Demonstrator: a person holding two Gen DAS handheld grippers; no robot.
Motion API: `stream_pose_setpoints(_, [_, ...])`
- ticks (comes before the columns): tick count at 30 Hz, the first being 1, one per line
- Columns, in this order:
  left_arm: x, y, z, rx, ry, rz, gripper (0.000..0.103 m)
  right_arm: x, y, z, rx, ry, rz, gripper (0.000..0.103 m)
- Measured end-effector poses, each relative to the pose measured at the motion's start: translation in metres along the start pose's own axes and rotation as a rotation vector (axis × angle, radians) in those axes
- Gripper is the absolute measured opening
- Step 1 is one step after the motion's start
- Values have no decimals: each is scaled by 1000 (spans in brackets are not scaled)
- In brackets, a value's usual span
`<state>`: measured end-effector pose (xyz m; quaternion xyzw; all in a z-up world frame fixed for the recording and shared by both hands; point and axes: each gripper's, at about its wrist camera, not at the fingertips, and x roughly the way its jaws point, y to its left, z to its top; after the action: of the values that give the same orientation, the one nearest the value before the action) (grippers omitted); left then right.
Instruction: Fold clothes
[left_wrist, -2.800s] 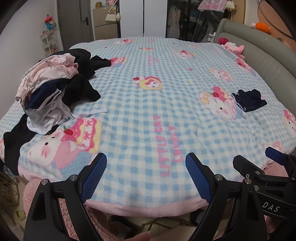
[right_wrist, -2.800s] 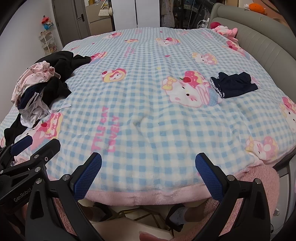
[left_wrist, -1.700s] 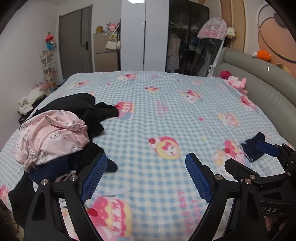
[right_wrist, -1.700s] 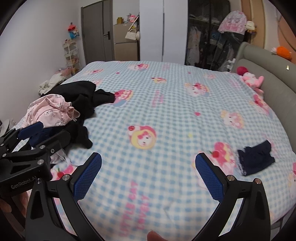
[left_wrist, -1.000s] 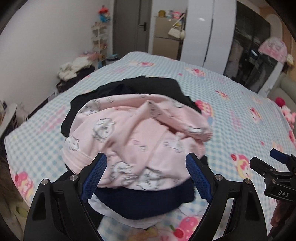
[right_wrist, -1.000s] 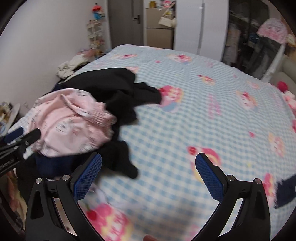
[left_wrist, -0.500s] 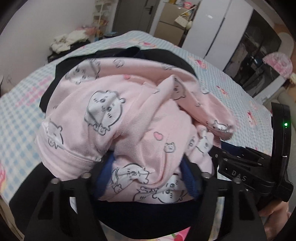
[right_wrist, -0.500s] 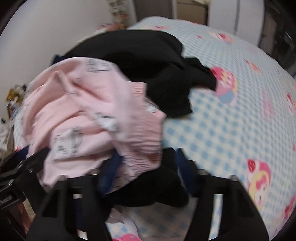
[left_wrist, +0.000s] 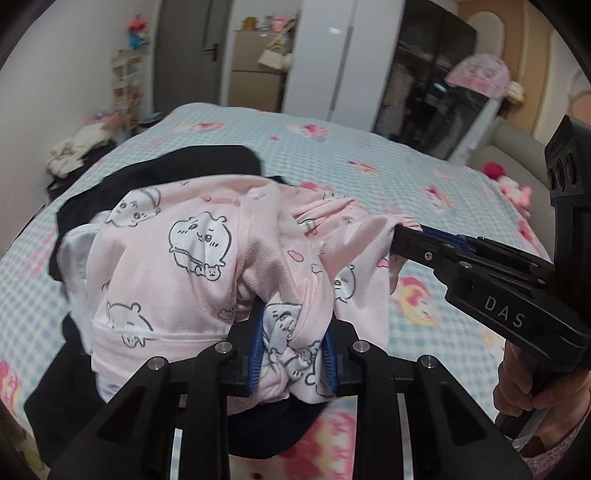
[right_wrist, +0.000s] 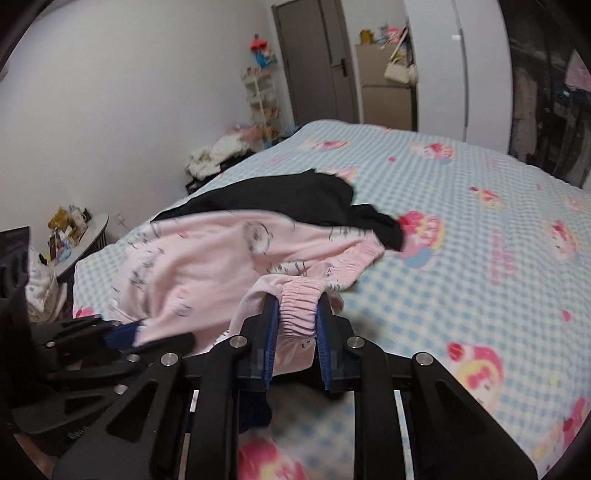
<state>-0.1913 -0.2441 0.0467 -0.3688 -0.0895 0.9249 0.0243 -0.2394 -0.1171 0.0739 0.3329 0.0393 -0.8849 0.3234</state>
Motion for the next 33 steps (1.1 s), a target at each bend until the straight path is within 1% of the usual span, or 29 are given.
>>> stream_pose_setpoints(4, [5, -61, -18, 67, 15, -94, 28, -67, -26, -36, 50, -35, -27, 18])
stream_pose_setpoints(7, [18, -99, -31, 84, 67, -152, 28, -110, -51, -61, 91, -44, -80, 18])
stream_pose_setpoints(9, [22, -122, -35, 113, 84, -196, 28, -133, -69, -71, 108, -57, -124, 18])
stream_pose_setpoints(12, [20, -156, -44, 164, 82, -252, 28, -164, -90, -80, 129, -78, -176, 18])
stream_pose_setpoints(13, [20, -161, -48, 165, 84, -263, 28, -172, -97, -83, 138, -82, -185, 18])
stream_pose_setpoints(15, [27, -159, -58, 132, 120, -270, 29, -188, -108, -92, 158, -97, -202, 18])
stream_pose_setpoints(16, [31, -157, -64, 112, 140, -272, 32, -195, -112, -99, 165, -104, -211, 18])
stream_pose_setpoints(18, [39, -153, -75, 74, 180, -277, 55, -211, -120, -110, 188, -129, -224, 18])
stream_pose_setpoints(22, [54, -146, -97, -4, 260, -287, 58, -236, -132, -132, 243, -159, -247, 18])
stream_pose_setpoints(23, [58, -144, -103, -23, 280, -289, 60, -239, -134, -136, 254, -156, -234, 18])
stream_pose_setpoints(24, [60, -142, -109, -35, 283, -299, 63, -240, -137, -140, 262, -146, -205, 18])
stream_pose_setpoints(25, [60, -138, -112, -49, 263, -244, 64, -239, -138, -145, 266, -126, -173, 19])
stream_pose_setpoints(26, [60, -133, -115, -65, 236, -163, 64, -233, -137, -152, 263, -94, -164, 19])
stream_pose_setpoints(28, [60, -123, -122, -95, 183, -2, 64, -220, -135, -168, 247, -23, -206, 19])
stream_pose_setpoints(30, [66, -95, -130, -214, 205, 106, 65, -207, -136, -186, 232, 50, -276, 22])
stream_pose_setpoints(31, [71, -80, -135, -282, 226, 120, 65, -204, -139, -193, 237, 69, -315, 23])
stream_pose_setpoints(32, [76, -65, -142, -351, 255, 115, 65, -203, -143, -198, 241, 81, -358, 24])
stream_pose_setpoints(33, [81, -53, -147, -393, 282, 116, 65, -202, -146, -204, 244, 93, -401, 25])
